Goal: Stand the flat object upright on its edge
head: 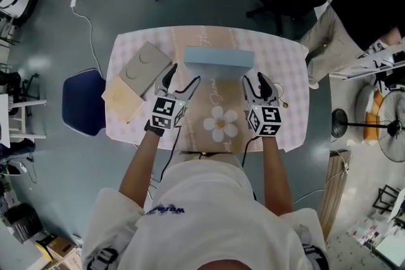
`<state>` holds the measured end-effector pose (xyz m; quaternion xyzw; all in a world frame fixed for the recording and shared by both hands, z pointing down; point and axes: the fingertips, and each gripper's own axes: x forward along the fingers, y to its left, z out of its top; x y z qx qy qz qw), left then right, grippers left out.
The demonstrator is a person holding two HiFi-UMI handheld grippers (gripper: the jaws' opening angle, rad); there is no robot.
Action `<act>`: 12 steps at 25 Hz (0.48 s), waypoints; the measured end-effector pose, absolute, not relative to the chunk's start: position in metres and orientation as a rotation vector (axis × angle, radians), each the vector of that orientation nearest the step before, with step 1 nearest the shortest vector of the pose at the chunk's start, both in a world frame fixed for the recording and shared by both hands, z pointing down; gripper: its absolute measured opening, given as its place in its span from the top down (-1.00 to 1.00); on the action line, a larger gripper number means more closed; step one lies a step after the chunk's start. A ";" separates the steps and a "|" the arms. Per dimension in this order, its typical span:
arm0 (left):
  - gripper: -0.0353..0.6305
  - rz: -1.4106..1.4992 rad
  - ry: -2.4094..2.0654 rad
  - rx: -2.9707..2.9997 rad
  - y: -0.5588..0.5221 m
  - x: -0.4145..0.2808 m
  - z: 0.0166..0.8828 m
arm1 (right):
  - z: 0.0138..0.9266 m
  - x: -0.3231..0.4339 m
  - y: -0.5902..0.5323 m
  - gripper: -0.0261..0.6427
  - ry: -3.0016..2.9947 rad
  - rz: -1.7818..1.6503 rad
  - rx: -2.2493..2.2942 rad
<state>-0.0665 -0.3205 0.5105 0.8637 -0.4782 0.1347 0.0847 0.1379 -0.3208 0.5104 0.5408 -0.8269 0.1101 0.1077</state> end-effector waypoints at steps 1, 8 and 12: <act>-0.14 0.394 -1.447 2.573 -0.312 -0.070 0.507 | 0.508 0.139 -0.316 0.30 -2.440 0.315 1.592; 0.03 0.335 -1.574 2.546 -0.261 -0.089 0.492 | 0.488 0.146 -0.274 0.38 -2.457 0.229 1.617; 0.14 0.276 -1.594 2.583 -0.222 -0.102 0.483 | 0.476 0.140 -0.227 0.45 -2.445 0.186 1.679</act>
